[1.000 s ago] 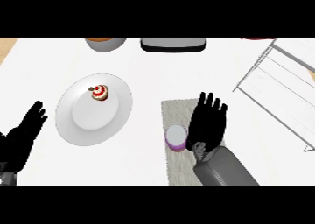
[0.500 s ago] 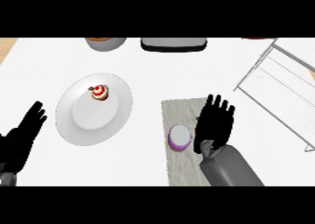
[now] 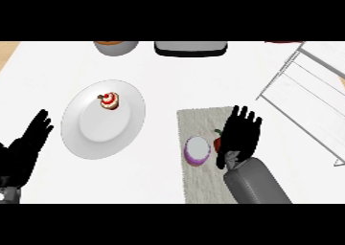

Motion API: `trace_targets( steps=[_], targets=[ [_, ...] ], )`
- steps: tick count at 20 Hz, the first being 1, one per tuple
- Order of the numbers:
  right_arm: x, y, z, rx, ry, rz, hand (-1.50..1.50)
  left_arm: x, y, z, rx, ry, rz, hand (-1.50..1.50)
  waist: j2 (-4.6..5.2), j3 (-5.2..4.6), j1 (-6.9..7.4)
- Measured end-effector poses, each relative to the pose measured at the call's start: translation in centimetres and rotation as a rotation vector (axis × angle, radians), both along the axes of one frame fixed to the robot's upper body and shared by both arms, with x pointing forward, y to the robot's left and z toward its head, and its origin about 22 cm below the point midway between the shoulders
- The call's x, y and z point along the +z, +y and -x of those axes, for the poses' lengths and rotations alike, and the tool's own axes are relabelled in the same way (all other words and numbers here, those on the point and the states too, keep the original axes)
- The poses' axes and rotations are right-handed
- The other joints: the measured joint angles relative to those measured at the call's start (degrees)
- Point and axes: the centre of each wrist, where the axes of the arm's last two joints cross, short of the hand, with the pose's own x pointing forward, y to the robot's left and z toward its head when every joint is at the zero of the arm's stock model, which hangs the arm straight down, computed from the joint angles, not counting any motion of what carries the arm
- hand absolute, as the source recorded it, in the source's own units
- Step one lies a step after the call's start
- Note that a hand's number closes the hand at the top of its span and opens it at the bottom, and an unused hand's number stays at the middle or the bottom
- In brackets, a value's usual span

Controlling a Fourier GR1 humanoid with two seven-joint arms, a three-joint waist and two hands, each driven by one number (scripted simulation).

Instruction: Pick the bell pepper from the placemat and place it in the tiered shelf

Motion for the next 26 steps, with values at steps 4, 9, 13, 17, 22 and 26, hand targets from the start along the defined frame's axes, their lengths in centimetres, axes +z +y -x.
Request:
trace_targets(
  steps=[4, 9, 13, 17, 22, 26],
  targets=[
    [-0.4, -0.5, 0.0, -0.02, 0.004, -0.019, 1.5, 0.2, 0.7, 0.2, 0.003, 0.002, -0.003, 0.0, -0.23, -0.11, 0.0],
    [-1.0, -0.8, 0.0, -0.037, 0.011, -0.064, 1.5, -0.1, 0.8, 0.2, 0.006, 0.003, 0.005, 0.0, -0.64, -0.3, 0.08],
    [-1.1, -0.5, 0.0, -0.014, 0.004, -0.051, 1.5, -0.1, 1.0, 0.7, -0.003, 0.006, 0.0, 0.0, -0.73, -0.33, 0.17],
    [-1.0, -0.5, -0.4, 0.004, -0.014, -0.017, 1.5, 0.0, 1.3, 0.8, -0.002, 0.0, -0.003, 0.0, -0.65, -0.29, 0.18],
    [-0.1, -1.2, -0.3, 0.029, -0.079, 0.018, 1.5, 0.3, 0.7, 0.3, 0.0, -0.005, -0.007, 0.0, -0.36, -0.12, -0.04],
    [1.4, -3.2, -0.7, 0.004, -0.155, -0.068, 1.5, -0.5, 0.6, 0.5, 0.006, 0.001, -0.006, 0.0, -0.11, -0.03, -0.22]
  ],
)
